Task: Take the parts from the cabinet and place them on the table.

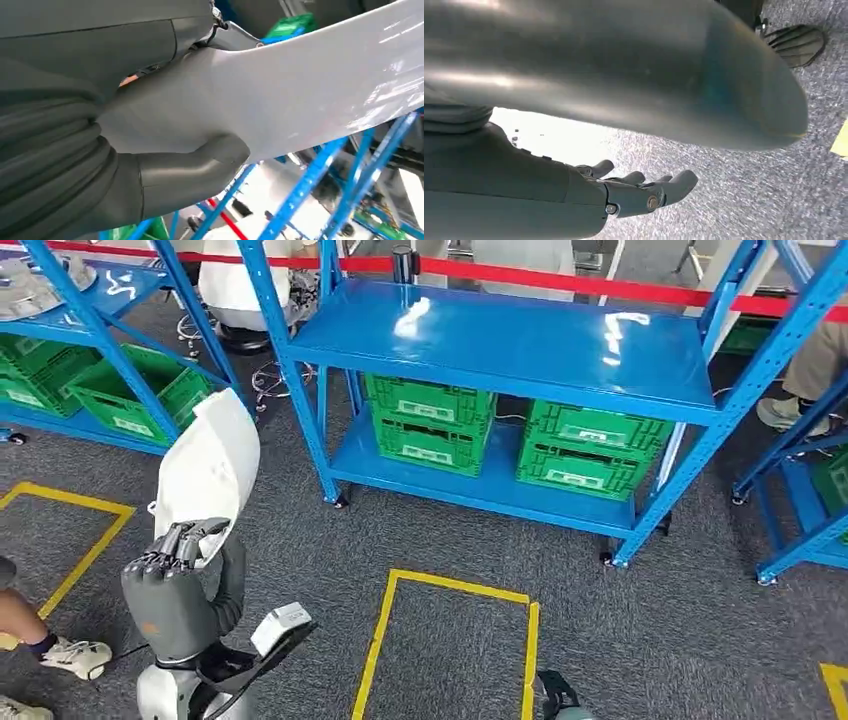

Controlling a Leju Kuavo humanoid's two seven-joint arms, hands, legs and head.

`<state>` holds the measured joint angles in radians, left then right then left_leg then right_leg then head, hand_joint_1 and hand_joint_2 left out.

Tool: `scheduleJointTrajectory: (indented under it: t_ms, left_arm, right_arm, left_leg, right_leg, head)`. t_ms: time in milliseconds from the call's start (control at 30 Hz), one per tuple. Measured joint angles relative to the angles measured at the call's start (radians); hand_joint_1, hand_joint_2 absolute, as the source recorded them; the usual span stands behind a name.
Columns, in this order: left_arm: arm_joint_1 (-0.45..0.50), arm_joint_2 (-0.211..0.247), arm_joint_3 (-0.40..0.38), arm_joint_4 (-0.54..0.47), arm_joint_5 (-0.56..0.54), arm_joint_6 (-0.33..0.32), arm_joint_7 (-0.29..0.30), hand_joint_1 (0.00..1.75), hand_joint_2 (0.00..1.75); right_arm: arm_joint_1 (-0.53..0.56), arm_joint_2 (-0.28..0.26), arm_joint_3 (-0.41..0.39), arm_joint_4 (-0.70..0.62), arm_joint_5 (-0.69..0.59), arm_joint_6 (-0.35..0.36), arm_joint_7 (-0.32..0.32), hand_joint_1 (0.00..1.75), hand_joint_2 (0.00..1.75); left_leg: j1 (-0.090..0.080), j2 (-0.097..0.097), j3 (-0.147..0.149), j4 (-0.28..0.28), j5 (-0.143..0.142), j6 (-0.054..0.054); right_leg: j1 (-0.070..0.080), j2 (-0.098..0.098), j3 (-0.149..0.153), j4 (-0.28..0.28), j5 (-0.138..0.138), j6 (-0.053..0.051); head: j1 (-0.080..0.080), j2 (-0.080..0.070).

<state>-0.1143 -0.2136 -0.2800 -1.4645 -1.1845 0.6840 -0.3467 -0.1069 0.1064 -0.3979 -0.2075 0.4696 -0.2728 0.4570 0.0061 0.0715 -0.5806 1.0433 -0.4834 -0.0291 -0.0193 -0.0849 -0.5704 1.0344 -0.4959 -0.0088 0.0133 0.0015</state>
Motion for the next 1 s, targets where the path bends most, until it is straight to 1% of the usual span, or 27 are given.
scheduleJointTrajectory:
  t_ms: [33, 67, 133, 167, 200, 233, 267, 300, 333, 367, 400, 467, 500, 533, 567, 633, 667, 700, 733, 767, 800, 833, 867, 900, 933, 967, 1000]
  left_arm:
    - [-0.008, -0.003, 0.0, 0.003, -0.001, -0.001, 0.002, 1.75, 1.75]
    - [-0.012, -0.004, 0.0, 0.004, -0.002, -0.001, 0.003, 1.75, 1.75]
    - [-0.012, -0.005, 0.0, 0.007, -0.002, 0.0, 0.008, 1.75, 1.75]
    - [-0.015, -0.005, 0.0, 0.007, -0.002, 0.003, 0.009, 1.75, 1.75]
    - [-0.017, -0.008, 0.0, 0.007, -0.003, 0.006, 0.012, 1.75, 1.75]
    - [-0.025, -0.011, 0.0, 0.007, -0.003, 0.01, 0.016, 1.75, 1.75]
    - [-0.031, -0.013, -0.002, 0.009, 0.011, 0.01, 0.013, 1.75, 1.75]
    - [-0.031, -0.013, -0.003, 0.01, 0.043, 0.01, 0.006, 1.75, 1.75]
    - [-0.031, -0.013, -0.004, 0.012, 0.081, 0.008, -0.002, 1.75, 1.75]
    - [-0.031, -0.013, -0.004, 0.016, 0.123, 0.003, -0.011, 1.75, 1.75]
    - [-0.031, -0.013, -0.003, 0.019, 0.149, 0.003, -0.016, 1.75, 1.75]
    - [-0.032, -0.013, -0.004, 0.028, 0.155, 0.004, -0.038, 1.75, 1.75]
    - [-0.032, -0.013, -0.005, 0.033, 0.155, 0.006, -0.049, 1.75, 1.75]
    - [-0.034, -0.013, -0.005, 0.035, 0.154, 0.008, -0.053, 1.75, 1.75]
    - [-0.035, -0.013, -0.005, 0.038, 0.146, 0.01, -0.057, 1.75, 1.75]
    - [-0.036, -0.012, -0.006, 0.042, 0.119, 0.01, -0.064, 1.75, 1.75]
    - [-0.037, -0.011, -0.006, 0.045, 0.105, 0.01, -0.064, 1.75, 1.75]
    - [-0.036, -0.01, -0.006, 0.045, 0.089, 0.011, -0.065, 1.75, 1.75]
    - [-0.04, -0.009, -0.006, 0.045, 0.072, 0.012, -0.072, 1.75, 1.75]
    - [-0.045, -0.009, -0.006, 0.045, 0.061, 0.013, -0.078, 1.75, 1.75]
    - [-0.045, -0.01, -0.006, 0.045, 0.056, 0.013, -0.086, 1.75, 1.75]
    - [-0.044, -0.01, -0.006, 0.045, 0.052, 0.014, -0.093, 1.75, 1.75]
    - [-0.043, -0.01, -0.005, 0.047, 0.052, 0.015, -0.096, 1.75, 1.75]
    - [-0.044, -0.009, -0.005, 0.047, 0.05, 0.015, -0.1, 1.75, 1.75]
    - [-0.044, -0.01, -0.004, 0.047, 0.046, 0.015, -0.103, 1.75, 1.75]
    - [-0.044, -0.011, -0.003, 0.046, 0.04, 0.016, -0.105, 1.75, 1.75]
    - [-0.046, -0.013, -0.003, 0.046, 0.035, 0.016, -0.106, 1.75, 1.75]
  right_arm:
    - [0.0, 0.0, 0.0, 0.0, -0.001, 0.0, 0.0, 0.0, 0.0]
    - [0.0, 0.0, 0.0, 0.0, -0.001, -0.002, -0.001, 0.0, 0.0]
    - [0.0, 0.0, 0.0, 0.0, 0.002, -0.017, 0.001, 0.0, 0.0]
    - [-0.001, 0.0, -0.001, 0.0, 0.004, -0.03, 0.002, 0.0, 0.0]
    - [-0.001, 0.001, -0.001, -0.001, 0.006, -0.041, 0.007, 0.0, 0.0]
    - [0.0, 0.001, -0.001, -0.001, 0.01, -0.049, 0.006, 0.0, 0.0]
    - [0.003, 0.002, -0.001, -0.001, 0.011, -0.055, 0.006, 0.0, 0.0]
    - [0.005, 0.001, -0.002, -0.001, 0.011, -0.057, 0.006, 0.0, 0.0]
    - [0.007, 0.001, -0.006, -0.001, 0.011, -0.061, 0.006, 0.0, 0.0]
    - [0.009, 0.001, -0.012, -0.001, 0.009, -0.065, 0.006, 0.0, 0.0]
    - [0.009, 0.002, -0.017, -0.001, 0.009, -0.068, 0.007, 0.0, 0.0]
    - [0.008, 0.002, -0.018, -0.001, 0.012, -0.069, 0.006, 0.0, 0.0]
    - [0.006, 0.002, -0.019, -0.001, 0.012, -0.069, 0.006, 0.0, 0.0]
    - [0.004, 0.002, -0.021, -0.001, 0.013, -0.069, 0.005, 0.0, 0.0]
    - [0.003, 0.003, -0.024, -0.001, 0.014, -0.069, 0.0, 0.0, 0.0]
    - [0.003, 0.003, -0.025, -0.001, 0.021, -0.067, 0.002, 0.0, 0.0]
    - [0.001, 0.004, -0.025, -0.001, 0.023, -0.067, 0.008, 0.0, 0.0]
    - [-0.001, 0.006, -0.025, -0.001, 0.025, -0.066, 0.01, 0.0, 0.0]
    - [-0.001, 0.005, -0.025, -0.002, 0.028, -0.066, 0.009, 0.0, 0.0]
    - [0.001, 0.005, -0.026, -0.002, 0.031, -0.066, 0.009, 0.0, 0.0]
    - [0.002, 0.004, -0.026, -0.002, 0.031, -0.066, 0.009, 0.0, 0.0]
    - [0.003, 0.003, -0.026, -0.002, 0.031, -0.066, 0.01, 0.0, 0.0]
    - [0.004, 0.003, -0.026, -0.002, 0.031, -0.066, 0.01, 0.0, 0.0]
    - [0.003, 0.003, -0.026, -0.002, 0.031, -0.066, 0.01, 0.0, 0.0]
    - [0.002, 0.003, -0.026, -0.002, 0.031, -0.066, 0.009, 0.0, 0.0]
    - [0.002, 0.003, -0.026, -0.002, 0.031, -0.066, 0.009, 0.0, 0.0]
    - [0.002, 0.003, -0.026, -0.002, 0.031, -0.066, 0.009, 0.0, 0.0]
  left_leg:
    - [-0.009, 0.009, 0.005, -0.01, -0.004, 0.009]
    - [-0.01, -0.008, 0.002, -0.009, -0.002, 0.016]
    - [-0.016, -0.026, -0.005, -0.01, 0.0, 0.026]
    - [-0.015, -0.038, 0.0, -0.02, 0.007, 0.036]
    - [-0.008, -0.048, 0.004, -0.027, 0.013, 0.043]
    - [-0.007, -0.058, 0.003, -0.029, 0.017, 0.049]
    - [-0.007, -0.069, 0.001, -0.028, 0.019, 0.053]
    - [-0.008, -0.08, 0.0, -0.028, 0.019, 0.055]
    - [-0.01, -0.093, -0.002, -0.027, 0.019, 0.055]
    - [-0.011, -0.107, -0.003, -0.025, 0.019, 0.055]
    - [-0.01, -0.119, -0.003, -0.022, 0.019, 0.055]
    - [-0.008, -0.144, -0.003, -0.014, 0.016, 0.05]
    - [-0.006, -0.156, -0.006, -0.007, 0.011, 0.043]
    - [-0.013, -0.163, -0.012, 0.002, 0.007, 0.034]
    - [-0.01, -0.174, -0.016, 0.002, 0.009, 0.028]
    - [-0.006, -0.184, -0.016, -0.007, 0.015, 0.015]
    - [-0.005, -0.191, -0.024, -0.008, 0.015, 0.007]
    - [-0.006, -0.158, -0.022, 0.003, 0.008, 0.006]
    - [-0.009, -0.113, -0.039, 0.038, -0.02, 0.001]
    - [-0.008, -0.094, -0.07, 0.102, -0.059, -0.003]
    - [-0.006, -0.085, -0.108, 0.184, -0.1, -0.007]
    - [-0.005, -0.083, -0.144, 0.258, -0.128, -0.009]
    - [-0.004, -0.083, -0.161, 0.296, -0.133, -0.009]
    - [-0.004, -0.082, -0.153, 0.281, -0.114, -0.008]
    - [-0.005, -0.079, -0.125, 0.229, -0.08, -0.005]
    - [-0.006, -0.072, -0.081, 0.147, -0.04, 0.0]
    - [-0.01, -0.046, -0.026, 0.049, -0.001, 0.008]
  right_leg:
    - [0.008, -0.008, -0.001, 0.003, -0.004, 0.008]
    - [0.005, -0.015, 0.0, 0.001, -0.001, 0.014]
    - [0.003, -0.031, 0.005, -0.005, 0.001, 0.026]
    - [0.001, -0.041, 0.009, -0.006, -0.002, 0.034]
    - [-0.005, -0.003, 0.006, 0.01, -0.014, 0.04]
    - [-0.005, 0.043, -0.018, 0.058, -0.048, 0.04]
    - [-0.004, 0.067, -0.055, 0.137, -0.089, 0.041]
    - [-0.004, 0.078, -0.095, 0.217, -0.122, 0.042]
    - [-0.003, 0.081, -0.131, 0.284, -0.141, 0.042]
    - [-0.003, 0.083, -0.146, 0.305, -0.134, 0.041]
    - [-0.003, 0.083, -0.136, 0.278, -0.106, 0.04]
    - [-0.008, 0.093, -0.064, 0.122, -0.017, 0.04]
    - [-0.012, 0.118, -0.022, 0.034, 0.012, 0.04]
    - [-0.008, 0.137, -0.015, 0.018, -0.008, 0.039]
    - [-0.009, 0.127, -0.018, 0.019, -0.003, 0.03]
    - [-0.001, 0.116, -0.018, 0.019, -0.002, 0.017]
    - [-0.005, 0.106, -0.016, 0.013, 0.003, 0.007]
    - [-0.007, 0.096, -0.014, 0.009, 0.006, 0.001]
    - [-0.006, 0.091, -0.013, 0.008, 0.005, -0.006]
    - [-0.003, 0.081, -0.013, 0.008, 0.004, -0.01]
    - [-0.001, 0.069, -0.013, 0.008, 0.003, -0.012]
    - [0.0, 0.057, -0.014, 0.008, 0.002, -0.014]
    - [0.001, 0.046, -0.014, 0.008, 0.002, -0.014]
    - [0.002, 0.035, -0.014, 0.008, 0.001, -0.014]
    - [0.002, 0.026, -0.012, 0.008, 0.0, -0.014]
    - [0.003, 0.016, -0.01, 0.008, -0.001, -0.013]
    - [0.003, 0.007, -0.006, 0.008, -0.003, -0.01]
  head:
    - [0.002, 0.0]
    - [0.002, 0.0]
    - [0.001, 0.0]
    - [0.001, 0.0]
    - [0.003, 0.0]
    - [0.003, 0.0]
    - [0.008, 0.0]
    - [0.01, 0.0]
    - [0.01, 0.0]
    - [0.01, 0.0]
    - [0.01, 0.0]
    - [0.01, 0.0]
    - [0.01, 0.0]
    - [0.01, 0.0]
    - [0.008, 0.0]
    - [0.008, 0.0]
    - [0.009, 0.0]
    - [0.008, 0.0]
    - [0.002, 0.0]
    - [0.0, 0.0]
    - [0.0, 0.0]
    - [0.0, 0.0]
    - [0.0, 0.0]
    - [0.0, 0.0]
    - [0.0, 0.0]
    - [0.0, 0.0]
    - [0.0, 0.0]
